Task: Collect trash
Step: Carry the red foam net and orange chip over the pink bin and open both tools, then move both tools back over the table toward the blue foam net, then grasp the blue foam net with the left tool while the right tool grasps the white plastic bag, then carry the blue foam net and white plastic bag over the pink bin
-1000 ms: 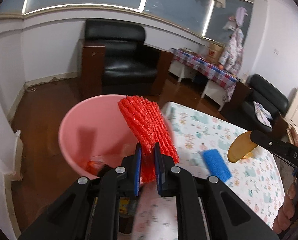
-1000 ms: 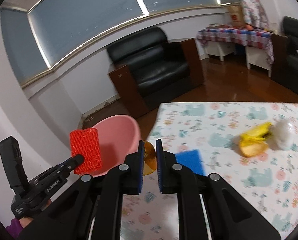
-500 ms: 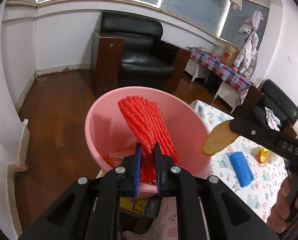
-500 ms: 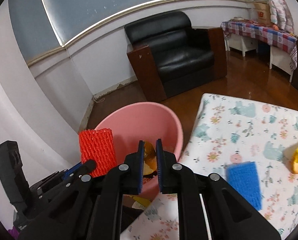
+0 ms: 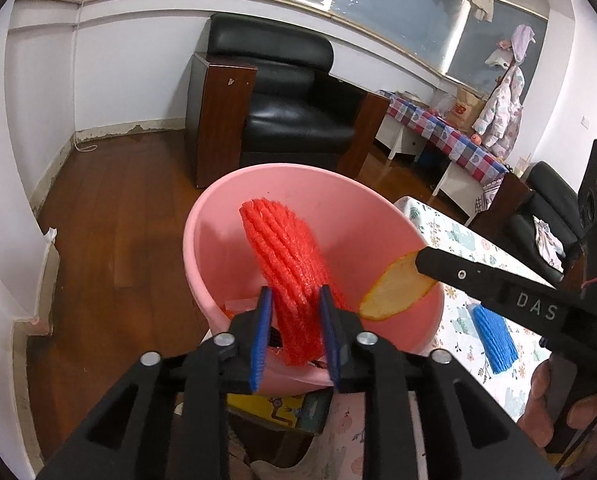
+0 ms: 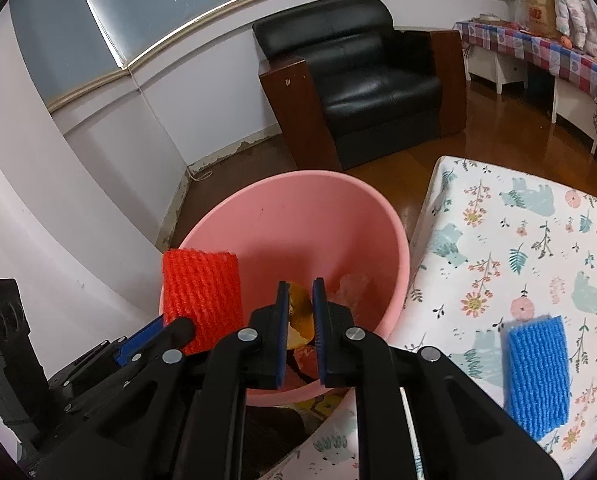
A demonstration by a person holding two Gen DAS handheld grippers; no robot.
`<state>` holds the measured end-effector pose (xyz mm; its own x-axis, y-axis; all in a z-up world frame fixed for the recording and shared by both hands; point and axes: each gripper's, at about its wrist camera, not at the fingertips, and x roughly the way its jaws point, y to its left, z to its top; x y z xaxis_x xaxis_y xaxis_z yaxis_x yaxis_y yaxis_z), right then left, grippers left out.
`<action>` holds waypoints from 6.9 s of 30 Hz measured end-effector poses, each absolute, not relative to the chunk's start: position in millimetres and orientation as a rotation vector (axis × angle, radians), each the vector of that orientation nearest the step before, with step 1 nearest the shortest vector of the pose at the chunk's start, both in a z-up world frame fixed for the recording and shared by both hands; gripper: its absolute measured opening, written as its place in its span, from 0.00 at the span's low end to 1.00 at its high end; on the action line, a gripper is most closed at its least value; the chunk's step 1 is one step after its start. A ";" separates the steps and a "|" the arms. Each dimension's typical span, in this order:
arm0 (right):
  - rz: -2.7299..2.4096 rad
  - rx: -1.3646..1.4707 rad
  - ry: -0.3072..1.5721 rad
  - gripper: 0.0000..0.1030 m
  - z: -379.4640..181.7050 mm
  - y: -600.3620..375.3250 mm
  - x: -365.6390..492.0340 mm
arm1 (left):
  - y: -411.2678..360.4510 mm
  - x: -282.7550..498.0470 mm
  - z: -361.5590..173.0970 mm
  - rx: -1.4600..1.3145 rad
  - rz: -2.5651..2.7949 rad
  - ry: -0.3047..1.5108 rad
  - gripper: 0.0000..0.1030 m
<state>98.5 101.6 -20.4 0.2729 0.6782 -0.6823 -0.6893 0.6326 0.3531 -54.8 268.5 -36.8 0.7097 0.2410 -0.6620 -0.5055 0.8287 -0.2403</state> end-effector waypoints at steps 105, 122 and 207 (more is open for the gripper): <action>0.430 0.389 0.823 0.28 -45.3 -244.5 122.9 | 63.6 38.8 -45.1 -0.260 0.148 0.863 0.45; 0.386 0.345 0.695 0.40 -16.6 -244.0 163.9 | 59.2 92.0 -78.3 -0.298 0.165 0.922 0.24; 0.603 0.227 0.640 0.18 28.2 -168.1 58.0 | 87.2 -23.2 7.6 -0.298 0.165 0.627 0.05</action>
<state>58.0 -168.1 28.2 0.6394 0.5914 -0.4913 -0.4557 0.8062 0.3773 -23.2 87.2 7.6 0.7986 0.0615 -0.5987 -0.2407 0.9444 -0.2241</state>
